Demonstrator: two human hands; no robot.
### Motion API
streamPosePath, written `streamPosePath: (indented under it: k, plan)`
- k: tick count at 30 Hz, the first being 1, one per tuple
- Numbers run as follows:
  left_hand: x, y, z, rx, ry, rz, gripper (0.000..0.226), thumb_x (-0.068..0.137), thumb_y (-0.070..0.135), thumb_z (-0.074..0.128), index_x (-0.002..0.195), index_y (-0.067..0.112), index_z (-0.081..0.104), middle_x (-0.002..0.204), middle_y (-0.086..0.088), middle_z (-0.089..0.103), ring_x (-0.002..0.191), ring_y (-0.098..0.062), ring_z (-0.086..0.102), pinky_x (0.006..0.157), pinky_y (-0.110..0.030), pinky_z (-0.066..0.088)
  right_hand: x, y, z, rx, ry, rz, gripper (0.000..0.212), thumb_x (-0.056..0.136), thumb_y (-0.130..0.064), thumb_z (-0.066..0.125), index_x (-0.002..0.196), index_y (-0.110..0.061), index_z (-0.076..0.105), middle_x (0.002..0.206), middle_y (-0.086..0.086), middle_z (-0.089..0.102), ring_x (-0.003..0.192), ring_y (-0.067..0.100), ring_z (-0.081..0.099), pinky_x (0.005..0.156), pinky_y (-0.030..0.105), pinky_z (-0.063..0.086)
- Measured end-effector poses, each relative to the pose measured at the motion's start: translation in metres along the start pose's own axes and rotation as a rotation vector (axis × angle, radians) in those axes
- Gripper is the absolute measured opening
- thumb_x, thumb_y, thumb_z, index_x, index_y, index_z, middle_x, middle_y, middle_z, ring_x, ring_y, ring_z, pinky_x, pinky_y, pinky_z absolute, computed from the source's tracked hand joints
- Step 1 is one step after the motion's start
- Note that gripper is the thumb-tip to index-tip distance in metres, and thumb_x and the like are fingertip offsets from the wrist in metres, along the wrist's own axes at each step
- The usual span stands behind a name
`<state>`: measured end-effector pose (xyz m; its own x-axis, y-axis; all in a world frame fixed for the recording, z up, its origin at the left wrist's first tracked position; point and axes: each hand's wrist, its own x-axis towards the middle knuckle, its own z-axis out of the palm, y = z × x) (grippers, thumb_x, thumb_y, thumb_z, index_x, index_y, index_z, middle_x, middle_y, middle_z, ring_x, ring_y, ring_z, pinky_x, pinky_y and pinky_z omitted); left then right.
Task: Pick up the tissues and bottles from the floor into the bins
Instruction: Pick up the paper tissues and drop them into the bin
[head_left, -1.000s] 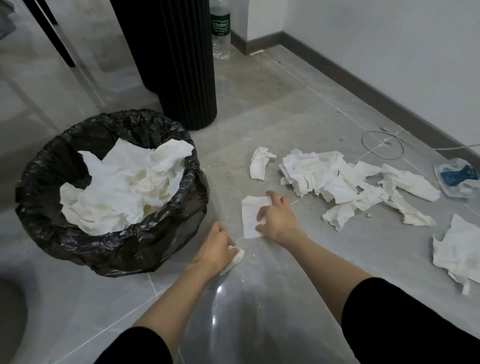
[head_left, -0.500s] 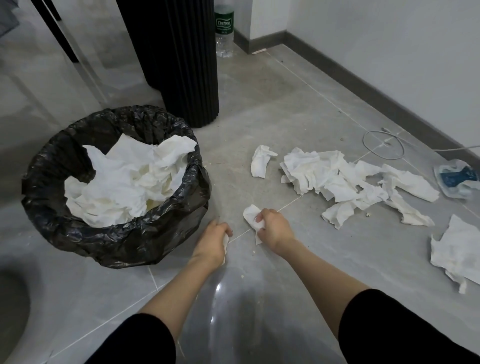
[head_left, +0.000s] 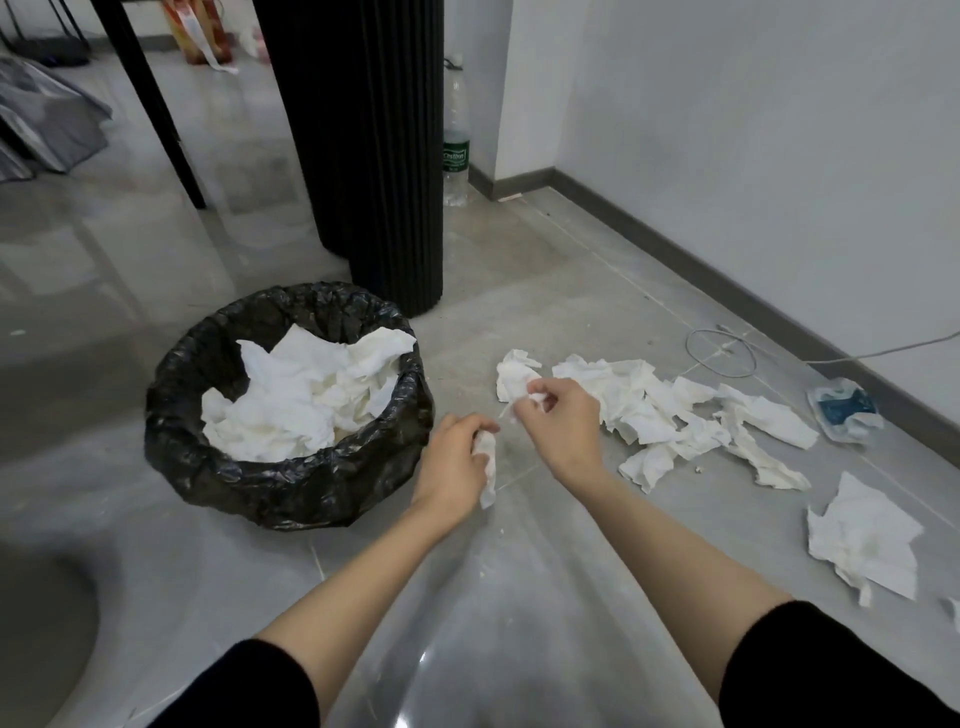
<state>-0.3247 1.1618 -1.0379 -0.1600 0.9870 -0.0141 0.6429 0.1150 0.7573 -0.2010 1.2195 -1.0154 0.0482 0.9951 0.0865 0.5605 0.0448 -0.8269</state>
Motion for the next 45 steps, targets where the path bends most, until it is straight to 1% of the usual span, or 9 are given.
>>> streamPosePath:
  k: [3, 9, 14, 18, 20, 25, 33, 39, 45]
  plan:
    - [-0.002, 0.014, -0.026, -0.056, 0.123, 0.018, 0.039, 0.079, 0.001, 0.059, 0.109, 0.026, 0.064, 0.100, 0.006, 0.050, 0.086, -0.014, 0.057, 0.085, -0.025, 0.046, 0.007, -0.031, -0.010, 0.007, 0.024, -0.088, 0.014, 0.078, -0.011, 0.063, 0.089, -0.014, 0.072, 0.084, -0.002, 0.059, 0.075, 0.011, 0.055, 0.070, 0.019, 0.039]
    - [-0.004, 0.041, -0.092, -0.354, 0.273, -0.050, 0.033, 0.081, 0.002, 0.064, 0.109, 0.020, 0.066, 0.101, 0.005, 0.060, 0.069, 0.002, 0.055, 0.062, -0.001, 0.043, 0.009, -0.091, 0.003, 0.150, -0.012, -0.081, 0.013, 0.081, -0.019, 0.065, 0.086, -0.011, 0.074, 0.071, -0.004, 0.057, 0.060, 0.004, 0.048, 0.067, 0.021, 0.038]
    - [-0.010, 0.024, -0.149, -0.396, 0.424, -0.146, 0.037, 0.082, 0.004, 0.062, 0.113, 0.024, 0.064, 0.108, 0.006, 0.059, 0.077, -0.002, 0.058, 0.057, -0.006, 0.045, -0.007, -0.132, 0.027, 0.129, -0.159, -0.070, 0.028, 0.082, -0.006, 0.059, 0.107, -0.010, 0.072, 0.087, -0.003, 0.062, 0.081, 0.011, 0.056, 0.077, 0.020, 0.043]
    - [-0.016, -0.009, -0.181, -0.291, 0.506, -0.184, 0.034, 0.081, 0.004, 0.064, 0.109, 0.023, 0.066, 0.108, 0.007, 0.060, 0.075, -0.005, 0.060, 0.053, -0.006, 0.043, -0.020, -0.152, 0.048, 0.017, -0.285, -0.206, 0.023, 0.082, -0.010, 0.067, 0.104, -0.011, 0.074, 0.087, -0.002, 0.065, 0.079, 0.009, 0.056, 0.073, 0.013, 0.039]
    - [-0.019, -0.031, -0.191, -0.236, 0.519, -0.221, 0.031, 0.077, 0.004, 0.069, 0.099, 0.025, 0.070, 0.104, 0.008, 0.066, 0.075, -0.009, 0.061, 0.064, -0.010, 0.044, -0.027, -0.157, 0.060, -0.117, -0.355, -0.302, 0.019, 0.082, -0.013, 0.068, 0.100, -0.014, 0.075, 0.087, -0.002, 0.068, 0.078, 0.009, 0.057, 0.069, 0.010, 0.036]
    - [-0.021, -0.076, -0.198, -0.016, 0.484, -0.310, 0.017, 0.077, 0.005, 0.072, 0.088, 0.018, 0.076, 0.092, 0.001, 0.073, 0.071, -0.011, 0.059, 0.071, -0.020, 0.043, -0.031, -0.153, 0.090, -0.377, -0.492, -0.422, 0.020, 0.082, -0.005, 0.059, 0.091, -0.012, 0.076, 0.094, 0.002, 0.073, 0.090, 0.015, 0.064, 0.080, 0.021, 0.043]
    - [-0.010, -0.087, -0.183, 0.420, 0.096, -0.274, 0.027, 0.088, 0.011, 0.057, 0.106, 0.024, 0.071, 0.117, -0.002, 0.066, 0.115, -0.023, 0.055, 0.093, -0.039, 0.048, -0.024, -0.140, 0.104, -0.806, -0.856, -0.495, 0.035, 0.088, 0.001, 0.045, 0.111, -0.016, 0.065, 0.124, 0.014, 0.060, 0.107, 0.032, 0.055, 0.089, 0.032, 0.045]
    - [-0.008, -0.059, -0.184, 0.482, 0.215, -0.227, 0.041, 0.087, 0.005, 0.050, 0.124, 0.020, 0.057, 0.124, -0.006, 0.040, 0.119, -0.025, 0.036, 0.093, -0.035, 0.036, -0.014, -0.147, 0.087, -0.736, -0.594, -0.600, 0.037, 0.089, -0.009, 0.047, 0.116, -0.024, 0.066, 0.131, 0.001, 0.056, 0.122, 0.025, 0.040, 0.102, 0.038, 0.036]
    - [-0.004, -0.015, -0.176, 0.429, 0.305, -0.152, 0.055, 0.083, 0.002, 0.050, 0.135, 0.021, 0.045, 0.132, -0.009, 0.040, 0.122, -0.028, 0.034, 0.108, -0.034, 0.025, -0.010, -0.130, 0.049, -0.481, -0.387, -0.439, 0.037, 0.085, -0.006, 0.048, 0.113, -0.020, 0.067, 0.124, 0.004, 0.062, 0.120, 0.025, 0.046, 0.100, 0.033, 0.040]
